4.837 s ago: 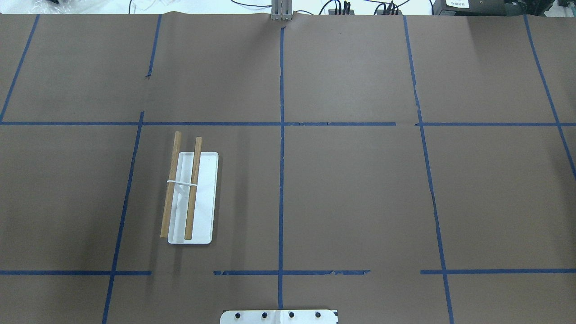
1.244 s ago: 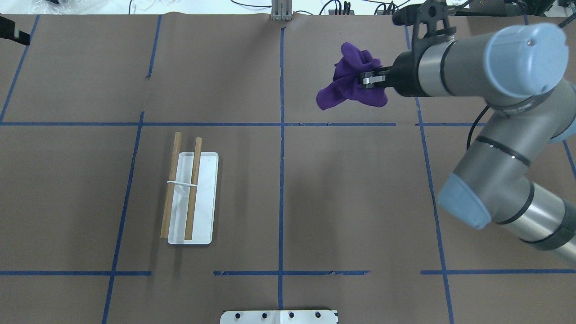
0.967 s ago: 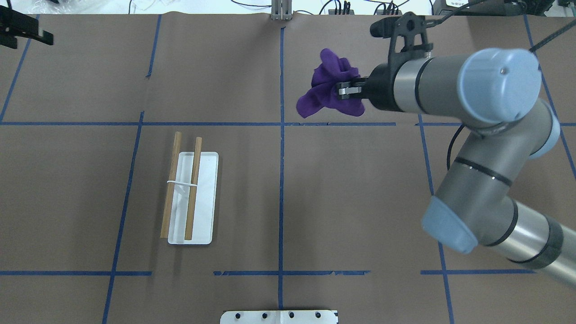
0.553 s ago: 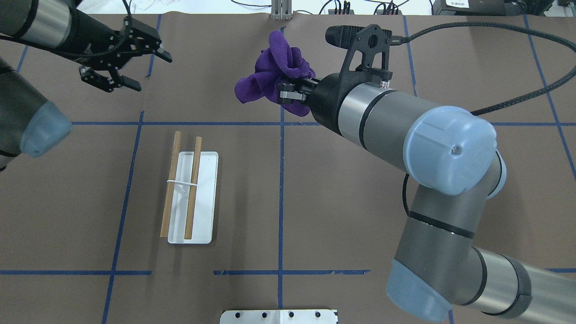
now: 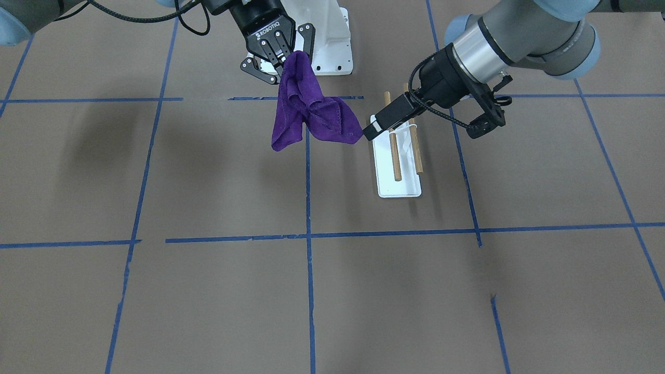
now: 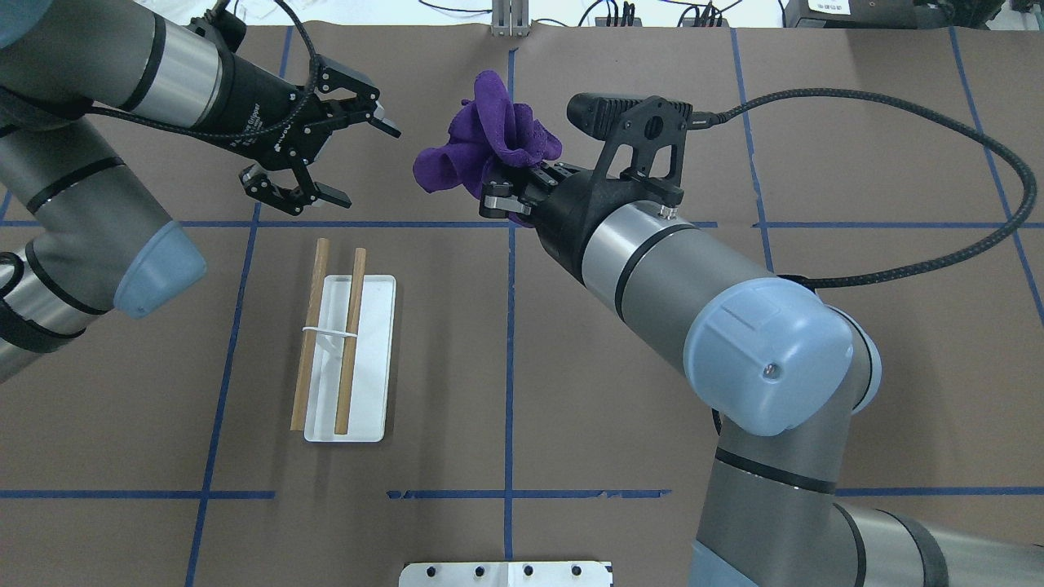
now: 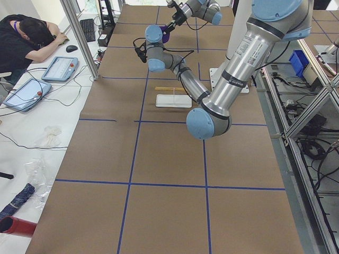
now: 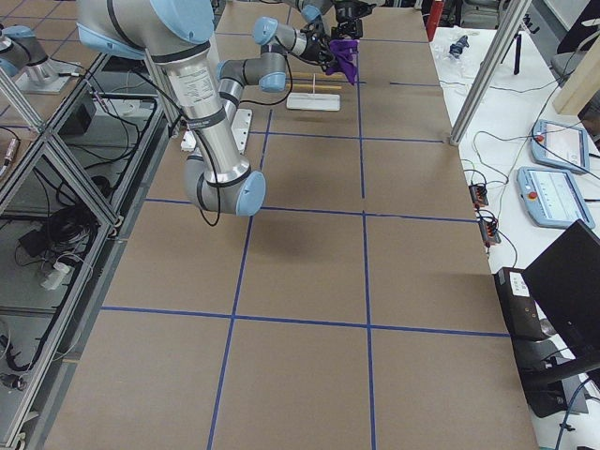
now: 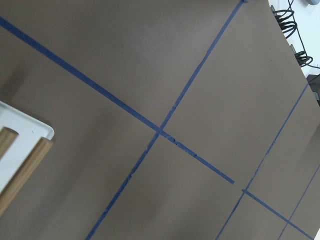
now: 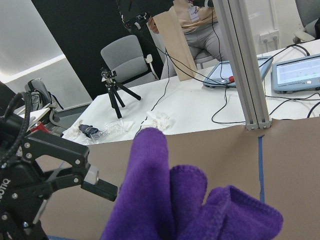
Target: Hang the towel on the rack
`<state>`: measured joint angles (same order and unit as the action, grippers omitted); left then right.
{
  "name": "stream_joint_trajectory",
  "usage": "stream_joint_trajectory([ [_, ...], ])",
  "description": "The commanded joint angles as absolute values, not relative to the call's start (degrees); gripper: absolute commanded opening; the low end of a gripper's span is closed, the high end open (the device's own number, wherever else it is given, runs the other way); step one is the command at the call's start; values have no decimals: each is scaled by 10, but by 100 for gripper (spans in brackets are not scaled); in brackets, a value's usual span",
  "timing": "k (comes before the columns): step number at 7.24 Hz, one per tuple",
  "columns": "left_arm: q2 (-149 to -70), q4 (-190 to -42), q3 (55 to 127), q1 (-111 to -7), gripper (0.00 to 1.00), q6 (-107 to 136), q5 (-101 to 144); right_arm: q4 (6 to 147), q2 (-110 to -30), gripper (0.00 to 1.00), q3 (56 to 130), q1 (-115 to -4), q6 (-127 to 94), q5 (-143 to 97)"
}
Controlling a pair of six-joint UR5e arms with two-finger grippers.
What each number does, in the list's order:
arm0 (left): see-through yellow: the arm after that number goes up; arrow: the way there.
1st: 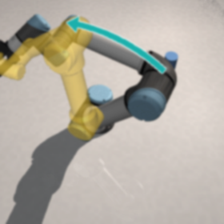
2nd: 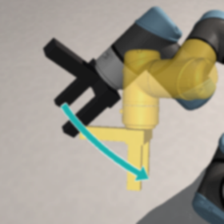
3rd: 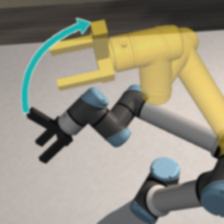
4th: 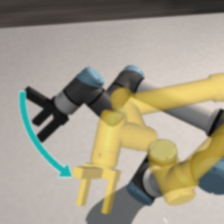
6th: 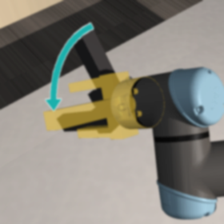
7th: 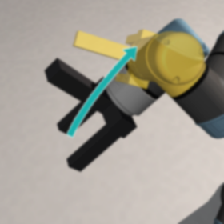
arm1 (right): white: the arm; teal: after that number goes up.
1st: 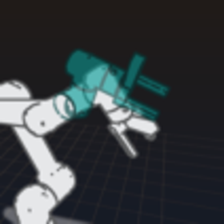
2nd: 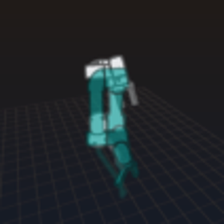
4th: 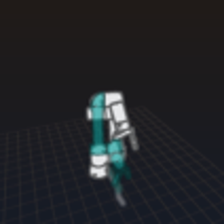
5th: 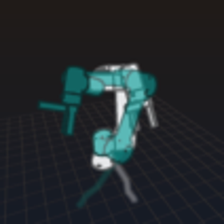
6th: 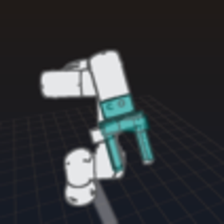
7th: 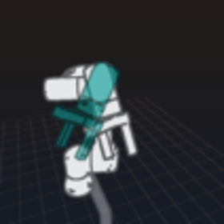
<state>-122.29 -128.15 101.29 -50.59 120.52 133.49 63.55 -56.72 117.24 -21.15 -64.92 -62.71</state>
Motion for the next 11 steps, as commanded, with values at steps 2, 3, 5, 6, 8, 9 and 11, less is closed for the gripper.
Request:
stream_joint_trajectory([
  [2, -1259, -1283, 995, -487, 98, 1256, 1325, 635, -567, 0, 1173, -200, -650, -609],
  [3, -1259, -1284, 995, -479, 96, 1256, 1320, 629, -566, 0, 1173, -199, -650, -608],
  [5, -1260, -1284, 998, -479, 29, 1283, 1320, 625, -567, 0, 1172, -197, -649, -604],
  [6, -1260, -1285, 1005, -479, 0, 1281, 1321, 625, -569, 0, 1172, -195, -648, -600],
  [8, -1260, -1286, 1008, -481, 0, 1280, 1326, 624, -568, 11, 1178, -195, -648, -602],
  [9, -1261, -1286, 1009, -488, 0, 1280, 1327, 624, -568, 99, 1180, -194, -649, -603],
  [11, -1266, -1281, 1037, -494, 0, 1281, 1327, 732, -577, 100, 1232, -199, -631, -655],
])
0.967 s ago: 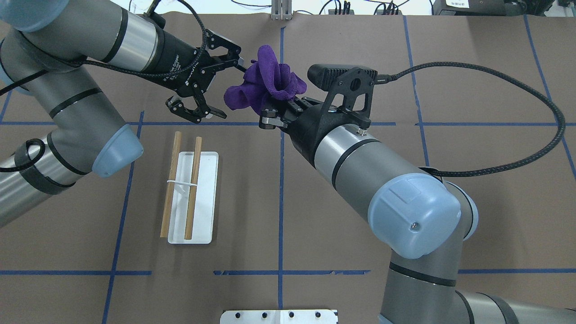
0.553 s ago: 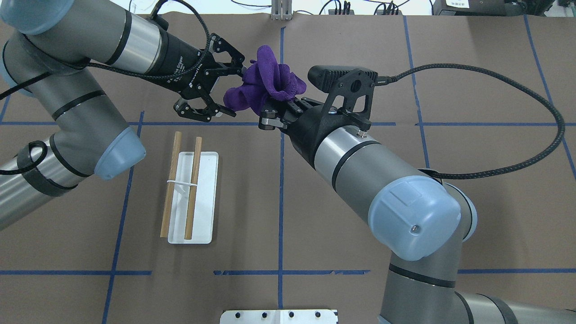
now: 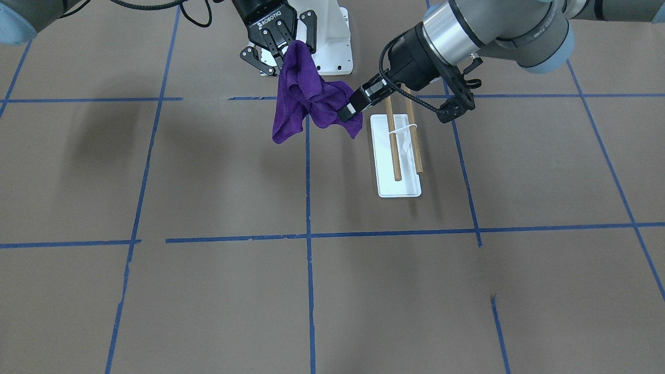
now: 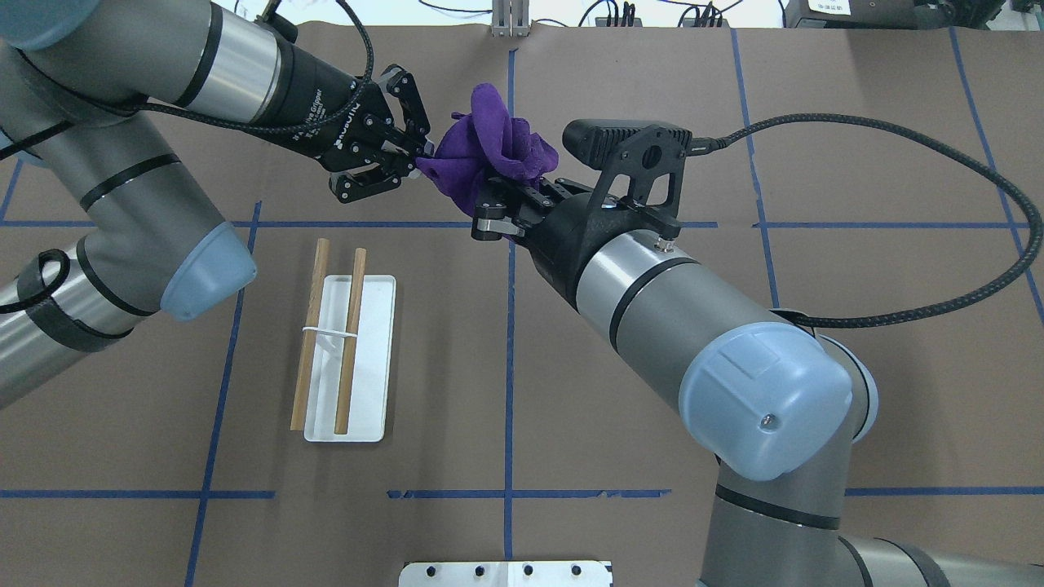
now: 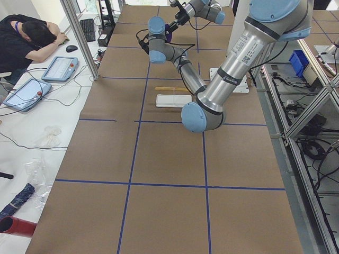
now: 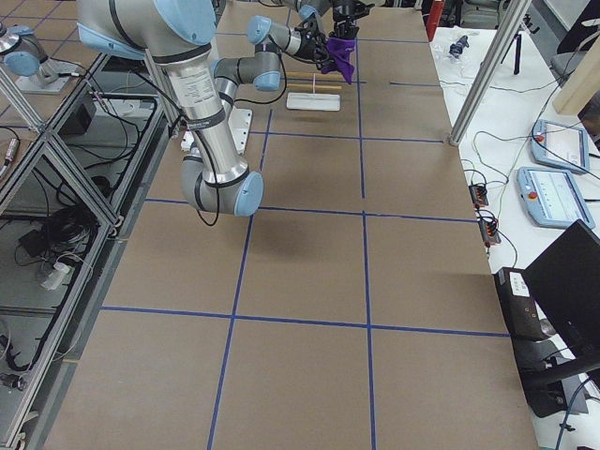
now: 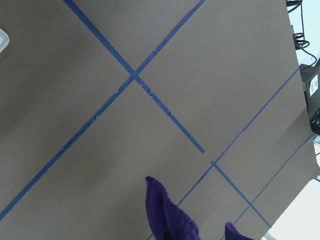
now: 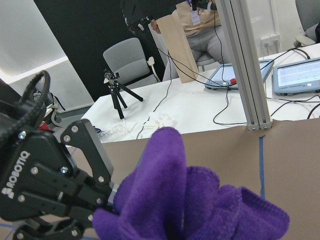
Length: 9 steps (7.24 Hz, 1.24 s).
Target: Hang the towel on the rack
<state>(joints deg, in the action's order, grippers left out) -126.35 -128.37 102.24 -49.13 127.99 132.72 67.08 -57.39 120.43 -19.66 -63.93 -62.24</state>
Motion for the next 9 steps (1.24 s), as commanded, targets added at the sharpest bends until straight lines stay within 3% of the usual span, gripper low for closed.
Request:
stream_joint_trajectory([
  [1, -1266, -1281, 1041, -497, 0, 1281, 1326, 798, -589, 100, 1259, -221, -619, -716],
  [4, -1267, -1279, 1053, -497, 0, 1287, 1320, 1077, -601, 100, 1333, -341, -597, -954],
  [7, -1262, -1278, 1069, -483, 0, 1287, 1219, 1253, -629, 100, 1329, -427, -443, -1044],
  [9, -1260, -1262, 1090, -460, 0, 1281, 1180, 1280, -694, 100, 1312, -519, -284, -1083],
])
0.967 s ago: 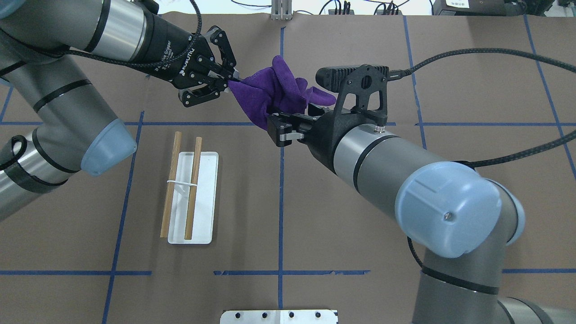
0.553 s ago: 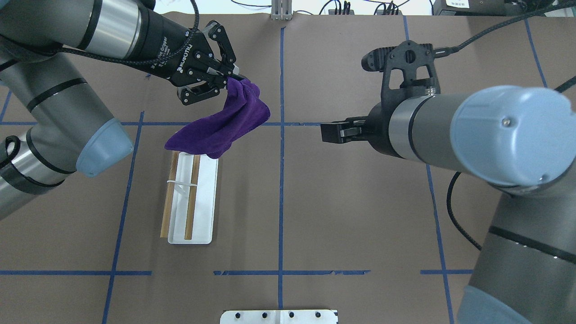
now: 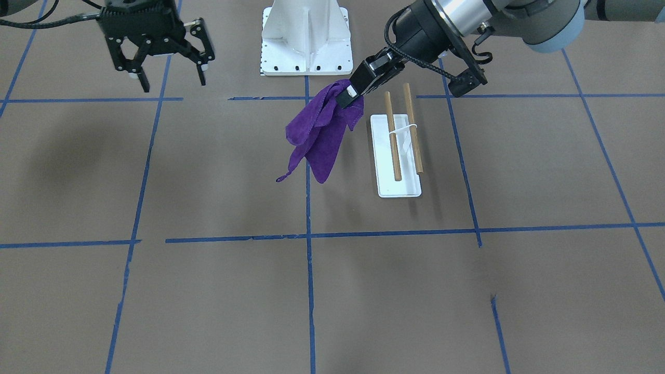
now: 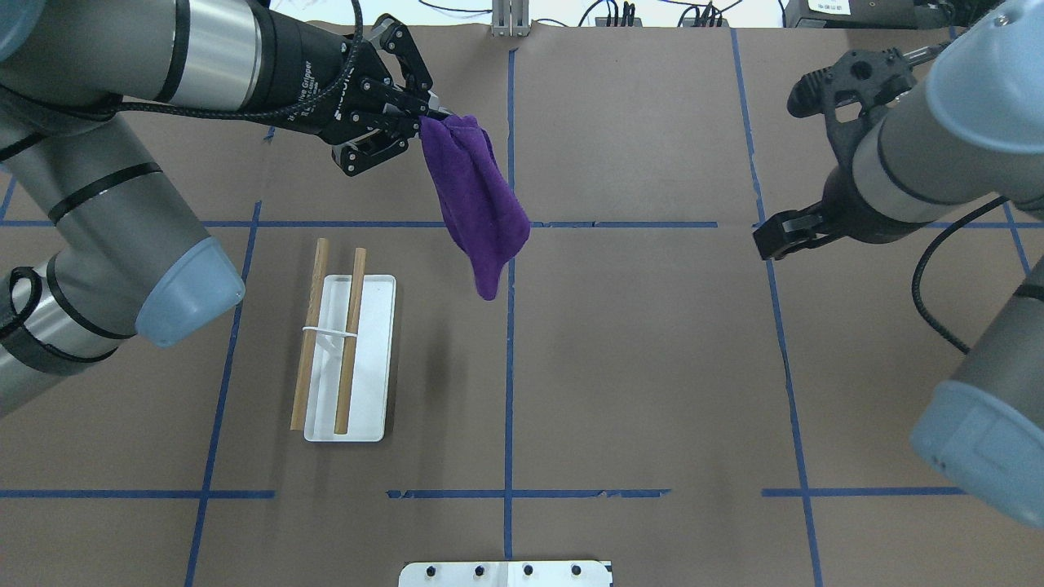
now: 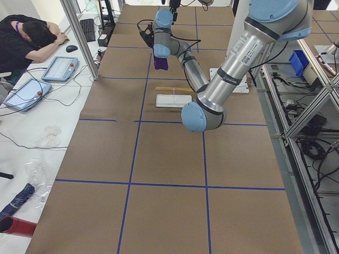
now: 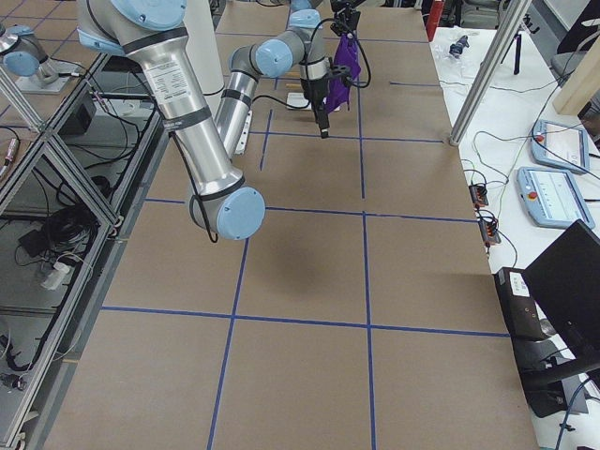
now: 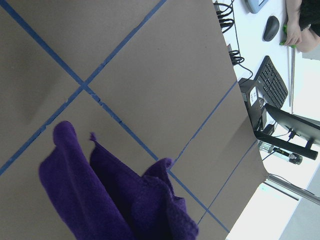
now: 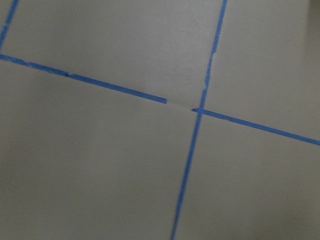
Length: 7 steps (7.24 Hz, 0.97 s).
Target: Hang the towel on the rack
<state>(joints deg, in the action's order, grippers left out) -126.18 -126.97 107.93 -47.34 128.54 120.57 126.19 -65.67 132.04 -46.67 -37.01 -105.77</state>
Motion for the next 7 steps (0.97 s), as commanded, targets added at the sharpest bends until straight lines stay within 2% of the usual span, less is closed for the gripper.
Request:
stream_joint_trajectory([
  [1, -1254, -1262, 1090, -434, 0, 1275, 1139, 1273, -698, 100, 1296, -569, -253, -1129],
  [2, -1243, -1253, 1107, -432, 0, 1247, 1130, 1272, -688, 100, 1293, -616, -250, -1215],
  [3, -1225, -1254, 1161, -424, 0, 1218, 1130, 1270, -684, 100, 1286, -656, -244, -1277],
  [4, -1247, -1181, 1148, -405, 0, 1211, 1129, 1267, -686, 100, 1302, -670, -243, -1284],
  [5, -1206, -1204, 1148, -404, 0, 1175, 1111, 1269, -688, 100, 1311, -678, -243, -1285],
  [7, -1203, -1235, 1135, -402, 0, 1173, 1103, 1266, -689, 100, 1283, -674, -243, -1284],
])
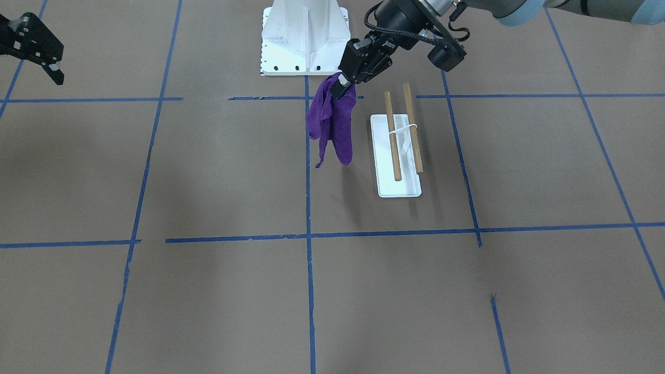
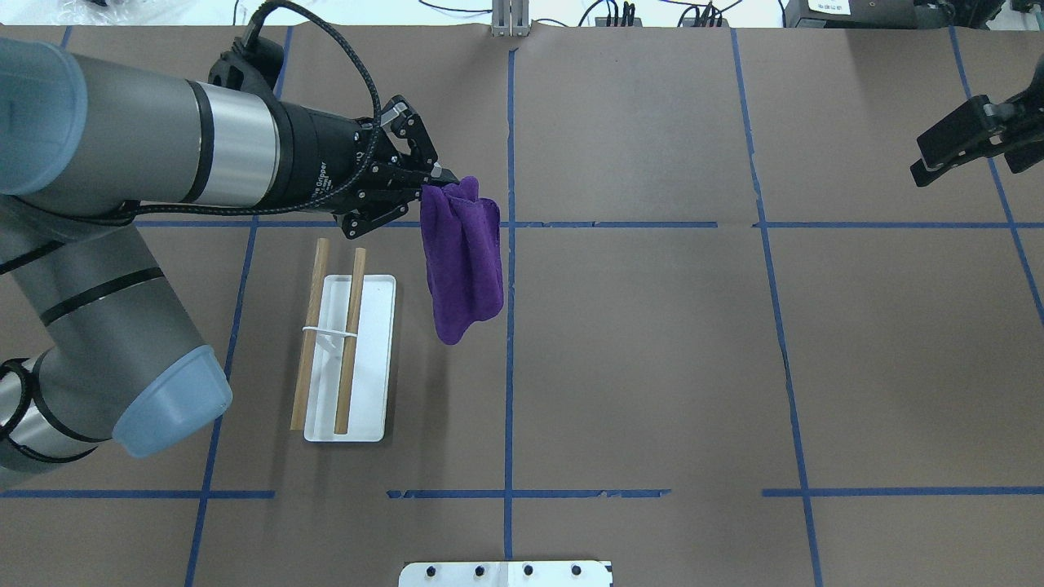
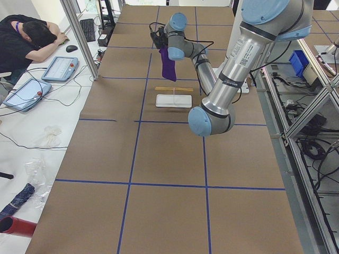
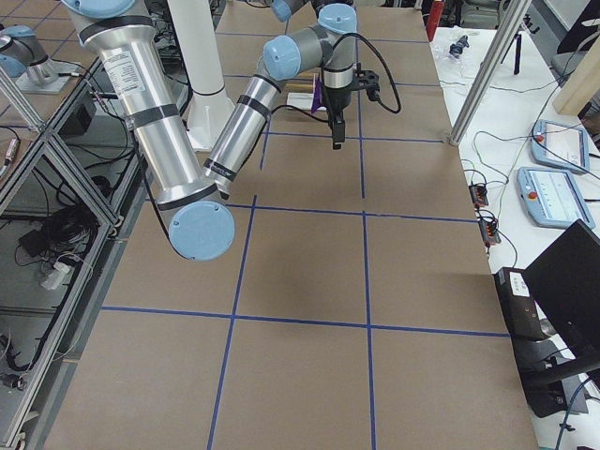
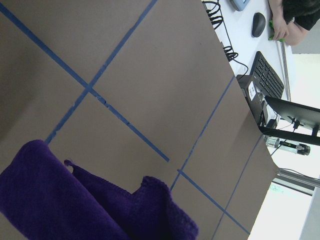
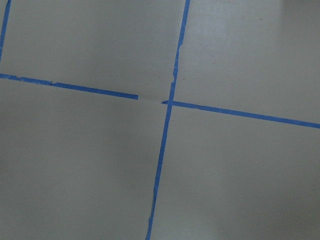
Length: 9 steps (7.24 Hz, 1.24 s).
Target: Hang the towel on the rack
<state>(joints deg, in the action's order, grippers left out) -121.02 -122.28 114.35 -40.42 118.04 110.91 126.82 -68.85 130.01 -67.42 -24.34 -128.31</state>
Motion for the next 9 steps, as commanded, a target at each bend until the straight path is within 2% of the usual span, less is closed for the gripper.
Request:
stream_joint_trajectory([
  [1, -1202, -1234, 1131, -383, 0, 1174, 1093, 1266, -691, 100, 1280, -674, -243, -1284],
  [4, -1201, -1172, 1167, -288, 0, 1177, 952, 1265, -718, 100, 1286, -675, -241, -1284],
  [7, -1173, -1003, 1285, -285, 0, 1152, 947, 1264, -738, 100, 1281, -675, -210, -1284],
  [9, -1152, -917, 1303, -287, 0, 1095, 934, 1264, -760, 100, 1264, -692, -142, -1281],
])
